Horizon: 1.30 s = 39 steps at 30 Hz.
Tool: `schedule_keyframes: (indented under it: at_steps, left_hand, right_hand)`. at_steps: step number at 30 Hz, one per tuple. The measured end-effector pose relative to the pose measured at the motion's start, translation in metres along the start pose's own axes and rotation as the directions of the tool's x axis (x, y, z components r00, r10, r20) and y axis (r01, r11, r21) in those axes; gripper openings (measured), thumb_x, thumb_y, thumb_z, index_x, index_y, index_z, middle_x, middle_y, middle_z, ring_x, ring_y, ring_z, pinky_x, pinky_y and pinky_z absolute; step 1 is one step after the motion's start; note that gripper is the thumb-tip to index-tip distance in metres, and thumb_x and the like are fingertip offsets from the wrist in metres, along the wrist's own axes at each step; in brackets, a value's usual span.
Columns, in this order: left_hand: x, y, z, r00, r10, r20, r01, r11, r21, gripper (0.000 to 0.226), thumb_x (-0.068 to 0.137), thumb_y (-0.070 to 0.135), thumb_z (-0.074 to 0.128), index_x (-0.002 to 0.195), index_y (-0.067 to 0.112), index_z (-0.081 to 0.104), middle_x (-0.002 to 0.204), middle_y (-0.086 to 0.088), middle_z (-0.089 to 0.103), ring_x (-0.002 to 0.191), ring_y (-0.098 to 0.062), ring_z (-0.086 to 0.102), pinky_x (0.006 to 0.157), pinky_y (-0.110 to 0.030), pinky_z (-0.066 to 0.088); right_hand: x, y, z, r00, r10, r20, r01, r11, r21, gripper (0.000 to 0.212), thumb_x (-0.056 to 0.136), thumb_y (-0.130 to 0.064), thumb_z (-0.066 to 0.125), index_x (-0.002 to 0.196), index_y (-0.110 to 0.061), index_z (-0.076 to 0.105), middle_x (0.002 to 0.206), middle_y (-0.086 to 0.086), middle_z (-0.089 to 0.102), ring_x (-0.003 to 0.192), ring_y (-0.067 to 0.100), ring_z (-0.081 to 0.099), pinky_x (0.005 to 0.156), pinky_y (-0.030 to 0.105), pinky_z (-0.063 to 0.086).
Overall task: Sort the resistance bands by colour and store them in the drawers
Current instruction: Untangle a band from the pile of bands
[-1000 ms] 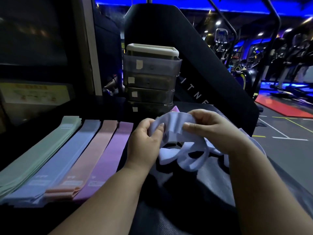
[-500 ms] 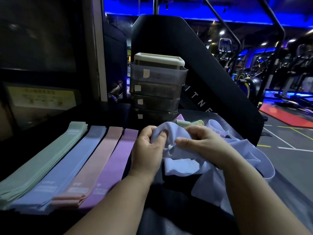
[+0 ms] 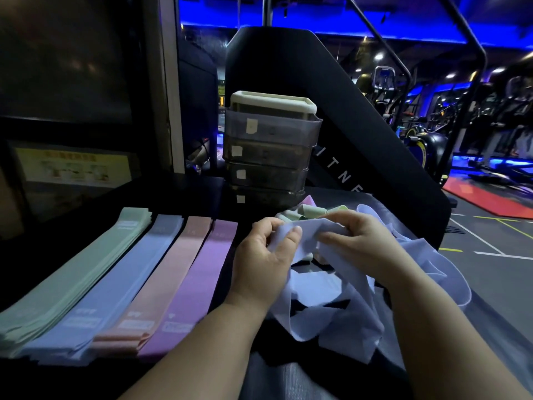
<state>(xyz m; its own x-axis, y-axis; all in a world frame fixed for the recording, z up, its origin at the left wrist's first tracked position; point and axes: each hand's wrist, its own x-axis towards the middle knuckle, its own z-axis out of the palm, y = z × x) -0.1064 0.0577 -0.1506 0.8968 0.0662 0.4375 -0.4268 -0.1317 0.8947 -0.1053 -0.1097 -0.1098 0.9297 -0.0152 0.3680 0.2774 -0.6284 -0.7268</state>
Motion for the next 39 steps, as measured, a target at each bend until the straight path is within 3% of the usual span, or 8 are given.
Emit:
schedule_keyframes:
  at_steps: [5,9,13,19,23,29,34,39]
  left_hand:
    - [-0.002,-0.008,0.004,0.992,0.030,0.122,-0.047,0.989,0.142,0.024,0.072,0.056,0.063,0.083,0.035,0.059,0.103,0.001,0.064,0.118,-0.030,0.055,0.081,-0.026,0.050]
    - [-0.002,-0.007,0.003,0.995,0.052,0.080,-0.070,0.968,0.239,0.014,0.084,0.031,0.068,0.085,0.038,0.057,0.114,-0.006,0.065,0.119,-0.028,0.055,0.071,-0.017,0.043]
    - [-0.004,-0.003,0.003,0.990,0.138,0.040,-0.144,0.965,0.220,0.011,0.085,0.021,0.069,0.088,0.032,0.065,0.090,0.013,0.065,0.114,-0.027,0.057,0.077,-0.022,0.045]
    - [-0.006,-0.005,0.005,0.954,0.292,0.060,-0.298,0.920,0.254,0.023,0.079,0.036,0.062,0.099,0.030,0.073,0.089,0.024,0.056,0.103,-0.020,0.059,0.085,-0.032,0.052]
    - [-0.007,-0.003,0.006,0.963,0.233,0.137,-0.262,0.932,0.252,0.038,0.078,0.039,0.062,0.115,0.036,0.069,0.096,0.027,0.053,0.108,-0.025,0.059,0.086,-0.032,0.053]
    - [-0.006,-0.002,0.005,0.953,0.210,0.221,-0.261,0.935,0.240,0.046,0.074,0.043,0.061,0.119,0.052,0.059,0.101,0.021,0.051,0.088,-0.006,0.054,0.082,-0.019,0.049]
    - [-0.013,0.004,0.006,0.909,0.193,0.370,-0.281,0.939,0.198,0.066,0.066,0.060,0.058,0.127,0.036,0.062,0.116,0.018,0.051,0.106,0.008,0.047,0.094,-0.011,0.041]
    - [-0.011,0.007,0.006,0.964,0.110,0.244,-0.117,0.993,0.012,0.013,0.093,0.034,0.061,0.102,0.026,0.067,0.094,0.022,0.064,0.082,0.001,0.062,0.079,-0.016,0.046]
  right_hand:
    - [0.004,0.002,0.002,0.992,0.057,-0.113,-0.048,0.996,0.080,0.009,0.090,-0.020,0.066,0.088,-0.026,0.072,0.062,-0.012,0.058,0.047,-0.006,0.050,0.043,0.007,0.033]
    - [0.004,0.005,0.001,0.997,0.079,-0.020,-0.077,0.996,0.049,0.004,0.080,-0.033,0.075,0.081,-0.030,0.073,0.074,-0.007,0.071,0.069,0.005,0.062,0.065,0.024,0.049]
    - [0.003,0.004,0.002,0.982,0.135,0.129,-0.149,0.983,0.111,0.015,0.074,-0.030,0.082,0.079,-0.022,0.071,0.059,-0.009,0.060,0.056,0.007,0.052,0.051,0.022,0.039]
    - [0.006,0.007,0.006,0.954,0.210,0.214,-0.284,0.864,0.416,0.026,0.089,-0.015,0.066,0.066,-0.009,0.055,0.052,0.001,0.047,0.047,0.012,0.039,0.044,0.023,0.026]
    - [0.006,0.007,0.008,0.958,0.185,0.218,-0.279,0.768,0.576,0.017,0.086,-0.022,0.070,0.086,-0.007,0.061,0.072,0.012,0.051,0.061,0.019,0.046,0.055,0.029,0.031]
    - [0.004,0.001,0.011,0.950,0.133,0.281,-0.286,0.732,0.618,0.073,0.067,-0.055,0.080,0.113,0.000,0.065,0.118,0.045,0.050,0.107,0.050,0.058,0.096,0.058,0.041]
    - [0.008,0.006,0.009,0.965,0.189,0.184,-0.263,0.725,0.637,0.020,0.083,-0.020,0.072,0.086,-0.003,0.063,0.077,0.017,0.059,0.077,0.029,0.054,0.066,0.036,0.041]
    - [0.010,0.009,0.002,0.980,0.193,0.053,-0.173,0.680,0.712,0.019,0.091,-0.016,0.063,0.076,-0.009,0.053,0.061,0.008,0.054,0.051,0.015,0.053,0.048,0.024,0.038]
